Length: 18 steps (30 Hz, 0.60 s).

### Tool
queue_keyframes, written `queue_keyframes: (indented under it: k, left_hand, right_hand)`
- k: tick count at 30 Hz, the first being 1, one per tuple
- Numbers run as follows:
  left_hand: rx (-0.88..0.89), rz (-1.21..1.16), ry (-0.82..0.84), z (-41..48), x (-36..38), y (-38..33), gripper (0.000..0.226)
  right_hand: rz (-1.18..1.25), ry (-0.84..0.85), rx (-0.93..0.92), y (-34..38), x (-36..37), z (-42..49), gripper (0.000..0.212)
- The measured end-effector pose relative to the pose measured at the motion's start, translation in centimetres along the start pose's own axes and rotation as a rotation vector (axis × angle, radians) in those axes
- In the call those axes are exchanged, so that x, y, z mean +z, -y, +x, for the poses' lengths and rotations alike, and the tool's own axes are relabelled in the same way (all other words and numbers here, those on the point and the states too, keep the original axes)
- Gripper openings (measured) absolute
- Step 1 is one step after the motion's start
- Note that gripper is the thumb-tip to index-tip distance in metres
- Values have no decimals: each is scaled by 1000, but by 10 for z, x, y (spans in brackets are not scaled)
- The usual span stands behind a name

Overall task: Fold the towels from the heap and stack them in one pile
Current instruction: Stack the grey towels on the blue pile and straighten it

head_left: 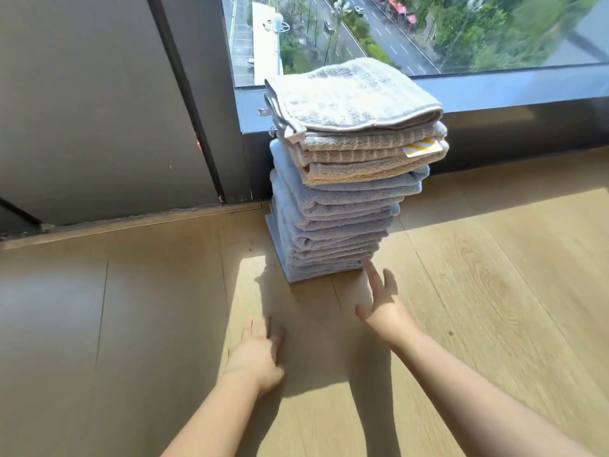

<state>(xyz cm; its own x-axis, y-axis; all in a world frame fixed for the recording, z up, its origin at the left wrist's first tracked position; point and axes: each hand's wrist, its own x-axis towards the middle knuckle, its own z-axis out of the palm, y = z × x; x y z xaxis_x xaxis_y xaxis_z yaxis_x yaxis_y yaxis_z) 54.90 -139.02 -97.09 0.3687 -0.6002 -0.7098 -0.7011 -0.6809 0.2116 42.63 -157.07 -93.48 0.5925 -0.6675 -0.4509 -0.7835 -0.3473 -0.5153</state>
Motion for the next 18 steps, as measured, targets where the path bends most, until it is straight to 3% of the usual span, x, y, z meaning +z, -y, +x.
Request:
queue_keyframes:
  k: [3,7,18]
  left_hand:
    - [-8,-7,18,1,-4,1,85]
    - [-41,-24,2,-1,-4,-4,99]
    - [90,-6,-197,10,-45,-17,78]
  right_hand:
    - [-203,189,106,-11,43,-17,88]
    - [-365,275,177,-14,73,-29,86]
    - [-350,346,291,-15,74,-26,89]
